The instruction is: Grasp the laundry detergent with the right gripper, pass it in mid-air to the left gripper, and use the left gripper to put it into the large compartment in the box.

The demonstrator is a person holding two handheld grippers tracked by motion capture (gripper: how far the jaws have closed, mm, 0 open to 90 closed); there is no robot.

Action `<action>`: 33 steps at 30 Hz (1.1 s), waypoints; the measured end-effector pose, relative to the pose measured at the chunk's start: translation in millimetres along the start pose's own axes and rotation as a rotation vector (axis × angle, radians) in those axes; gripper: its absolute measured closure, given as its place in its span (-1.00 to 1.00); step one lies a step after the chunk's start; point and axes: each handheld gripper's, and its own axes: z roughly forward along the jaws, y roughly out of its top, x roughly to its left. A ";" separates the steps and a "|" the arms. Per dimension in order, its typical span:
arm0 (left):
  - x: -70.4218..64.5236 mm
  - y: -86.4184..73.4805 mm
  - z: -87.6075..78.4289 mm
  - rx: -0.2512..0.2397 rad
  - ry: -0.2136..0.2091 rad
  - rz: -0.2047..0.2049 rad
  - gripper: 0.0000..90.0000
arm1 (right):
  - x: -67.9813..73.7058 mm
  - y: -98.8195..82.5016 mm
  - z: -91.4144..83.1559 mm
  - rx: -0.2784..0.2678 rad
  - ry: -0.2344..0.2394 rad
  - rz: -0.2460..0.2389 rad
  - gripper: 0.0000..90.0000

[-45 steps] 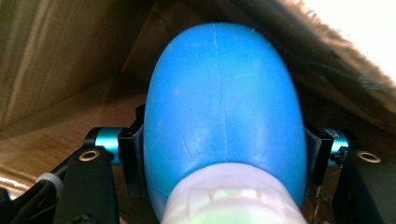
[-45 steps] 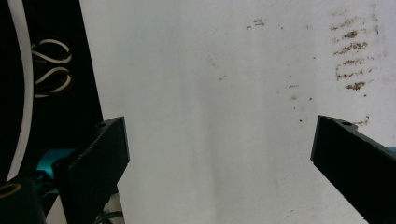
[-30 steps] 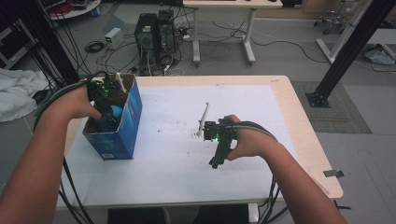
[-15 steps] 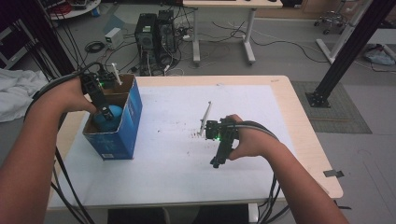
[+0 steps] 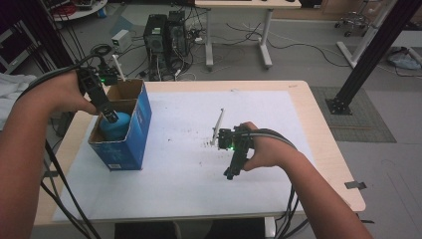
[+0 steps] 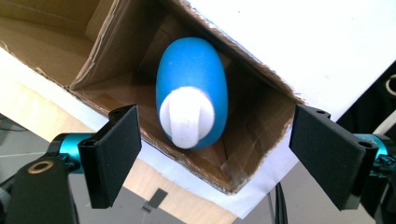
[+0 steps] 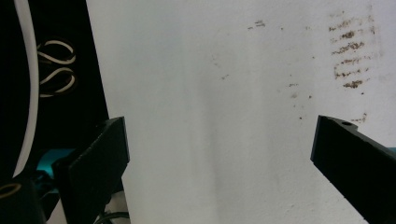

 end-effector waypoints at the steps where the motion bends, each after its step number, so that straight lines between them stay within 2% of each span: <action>1: -2.1 0.9 -1.5 0.001 0.004 0.011 -0.63 | 0.0 0.0 0.0 0.000 0.000 0.000 -0.92; 4: -9.0 3.8 -6.5 -0.010 0.002 0.043 -0.67 | 0.4 0.5 0.3 0.010 0.002 0.009 -0.92; 6: -15.5 7.5 -11.0 -0.020 0.001 0.077 -0.72 | -0.4 0.8 0.9 0.004 0.002 -0.011 -0.92; 7: -15.5 7.5 -11.0 -0.020 0.001 0.077 -0.72 | -0.4 0.8 0.9 0.004 0.002 -0.011 -0.92; 8: -20.6 10.6 -12.8 -0.019 0.003 0.099 -0.73 | 1.5 0.7 0.1 0.015 0.004 0.010 -0.92; 9: -20.6 10.6 -12.8 -0.019 0.003 0.099 -0.76 | 1.5 0.7 0.1 0.015 0.004 0.010 -0.92; 13: -34.9 21.6 -16.5 -0.028 0.003 0.159 -0.82 | 0.0 -0.6 -1.0 0.009 0.001 -0.004 -0.92; 14: -34.9 21.6 -16.5 -0.028 0.003 0.159 -0.82 | 0.4 -0.8 -0.6 0.003 0.003 -0.001 -0.92; 17: -43.5 29.3 -17.8 -0.032 0.005 0.204 -0.83 | 1.1 -1.1 -1.5 0.013 0.001 0.009 -0.92; 18: -43.5 29.3 -17.8 -0.032 0.005 0.204 -0.86 | 1.1 -1.1 -1.5 0.013 0.001 0.009 -0.92; 19: -52.1 36.8 -17.2 -0.032 0.000 0.242 -0.87 | 0.6 -1.3 -2.2 0.009 0.000 0.002 -0.92; 21: -54.2 38.7 -16.9 -0.032 -0.001 0.254 -0.87 | 1.2 -1.2 -3.2 0.017 -0.003 0.010 -0.92; 25: -68.5 51.6 -10.4 -0.027 -0.009 0.341 -0.87 | 0.9 -0.9 -5.9 0.023 -0.005 0.012 -0.92; 27: -71.7 54.1 -8.2 -0.027 -0.011 0.357 -0.87 | 0.5 -1.0 -6.8 0.028 -0.005 0.011 -0.92; 28: -78.5 58.7 -4.2 -0.024 -0.008 0.398 -0.86 | -0.3 -0.7 -7.2 0.027 -0.015 0.008 -0.92; 29: -78.5 58.7 -4.2 -0.024 -0.008 0.398 -0.86 | -0.3 -0.7 -7.2 0.027 -0.015 0.008 -0.92; 31: -84.4 63.0 0.3 -0.026 -0.016 0.438 -0.86 | -0.2 -0.5 -6.5 0.029 -0.013 0.023 -0.92; 33: -89.7 66.7 5.5 -0.034 -0.023 0.467 -0.86 | -1.8 -0.6 -5.1 0.042 -0.013 0.014 -0.92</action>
